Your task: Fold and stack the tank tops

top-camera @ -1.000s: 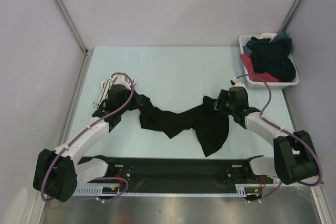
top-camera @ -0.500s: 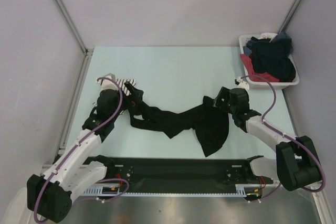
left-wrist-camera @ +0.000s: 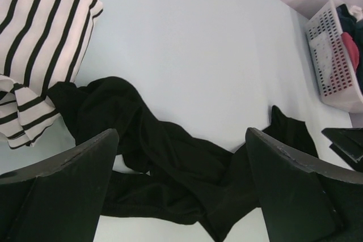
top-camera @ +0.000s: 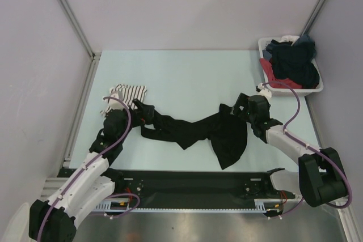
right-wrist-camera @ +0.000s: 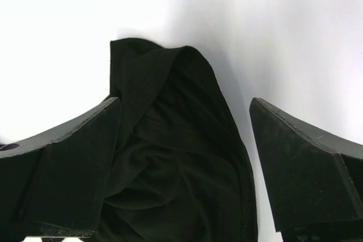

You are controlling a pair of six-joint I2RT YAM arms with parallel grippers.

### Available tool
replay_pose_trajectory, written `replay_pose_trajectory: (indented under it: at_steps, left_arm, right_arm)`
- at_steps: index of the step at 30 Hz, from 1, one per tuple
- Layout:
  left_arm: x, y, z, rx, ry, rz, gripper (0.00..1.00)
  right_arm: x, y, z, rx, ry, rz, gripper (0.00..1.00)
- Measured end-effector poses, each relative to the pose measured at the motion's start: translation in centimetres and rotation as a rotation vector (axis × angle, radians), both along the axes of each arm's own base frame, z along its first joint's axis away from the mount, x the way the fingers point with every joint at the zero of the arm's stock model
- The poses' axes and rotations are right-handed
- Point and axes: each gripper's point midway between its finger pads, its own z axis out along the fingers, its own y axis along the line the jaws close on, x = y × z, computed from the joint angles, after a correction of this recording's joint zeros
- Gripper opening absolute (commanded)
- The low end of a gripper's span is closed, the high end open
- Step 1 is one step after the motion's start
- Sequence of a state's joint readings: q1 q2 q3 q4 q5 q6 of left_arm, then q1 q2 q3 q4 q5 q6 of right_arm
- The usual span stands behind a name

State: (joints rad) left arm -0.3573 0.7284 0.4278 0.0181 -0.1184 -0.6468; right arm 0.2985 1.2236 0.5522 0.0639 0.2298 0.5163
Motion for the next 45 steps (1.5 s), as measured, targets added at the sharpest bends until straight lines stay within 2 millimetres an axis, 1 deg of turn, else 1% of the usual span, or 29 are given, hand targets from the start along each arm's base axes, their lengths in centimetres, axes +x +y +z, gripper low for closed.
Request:
replay_pose_trajectory:
  at_steps: [5,8,12,13,15,19,23,26,27,28,31,34,37,41,44,45]
  left_arm:
    - [0.1,0.3,-1.5,0.039,0.022,0.003,1.0]
    - [0.3,0.2,-2.0,0.054,0.034,0.0,1.0]
    - [0.5,0.2,-2.1,0.066,0.03,-0.005,1.0]
    - [0.5,0.2,-2.0,0.068,0.025,-0.006,1.0]
    - [0.6,0.3,-1.9,0.077,0.019,-0.006,1.0]
    - [0.6,0.4,-2.1,0.095,0.021,-0.007,1.0]
    - [0.6,0.3,-3.2,0.126,0.05,-0.02,1.0]
    - [0.5,-0.1,-3.6,0.146,0.058,-0.039,1.0]
    - [0.4,-0.2,-3.5,0.148,0.055,-0.043,1.0]
    - [0.4,-0.4,-3.5,0.154,0.05,-0.049,1.0]
    - [0.2,-0.9,-3.5,0.163,0.045,-0.067,1.0]
    - [0.0,-1.5,-3.6,0.176,0.047,-0.086,1.0]
    - [-0.1,-2.1,-3.6,0.197,0.045,-0.101,1.0]
    - [-0.2,-2.6,-3.6,0.216,0.039,-0.113,1.0]
    - [-0.3,-2.7,-3.8,0.23,0.041,-0.117,1.0]
    - [-0.2,-2.7,-3.9,0.234,0.043,-0.115,1.0]
  right_arm:
    - [0.0,-0.2,-0.1,-0.008,0.002,-0.008,1.0]
    - [0.0,-0.2,-0.1,-0.016,0.004,-0.003,0.99]
    - [-0.1,-0.1,-0.3,-0.023,0.007,0.008,0.88]
    - [-0.1,0.0,-0.4,-0.023,0.011,0.013,0.87]
    - [-0.1,0.5,-0.7,-0.018,0.025,0.029,0.81]
    - [0.4,1.7,-1.3,-0.011,0.061,0.063,0.8]
    - [0.7,2.6,-1.1,-0.008,0.07,0.088,0.79]
    - [0.6,2.9,-1.3,-0.011,0.081,0.098,0.7]
    - [0.5,2.9,-1.5,-0.013,0.087,0.098,0.65]
    - [0.5,2.9,-1.6,-0.015,0.093,0.099,0.62]
    - [0.5,3.0,-2.1,-0.017,0.109,0.106,0.59]
    - [0.7,3.3,-2.8,-0.018,0.135,0.113,0.6]
    - [1.3,3.8,-3.5,-0.019,0.162,0.124,0.61]
    - [2.0,4.5,-4.3,-0.019,0.188,0.138,0.59]
    - [2.1,5.1,-4.8,-0.02,0.215,0.155,0.47]
    - [2.2,5.3,-5.0,-0.016,0.224,0.161,0.32]
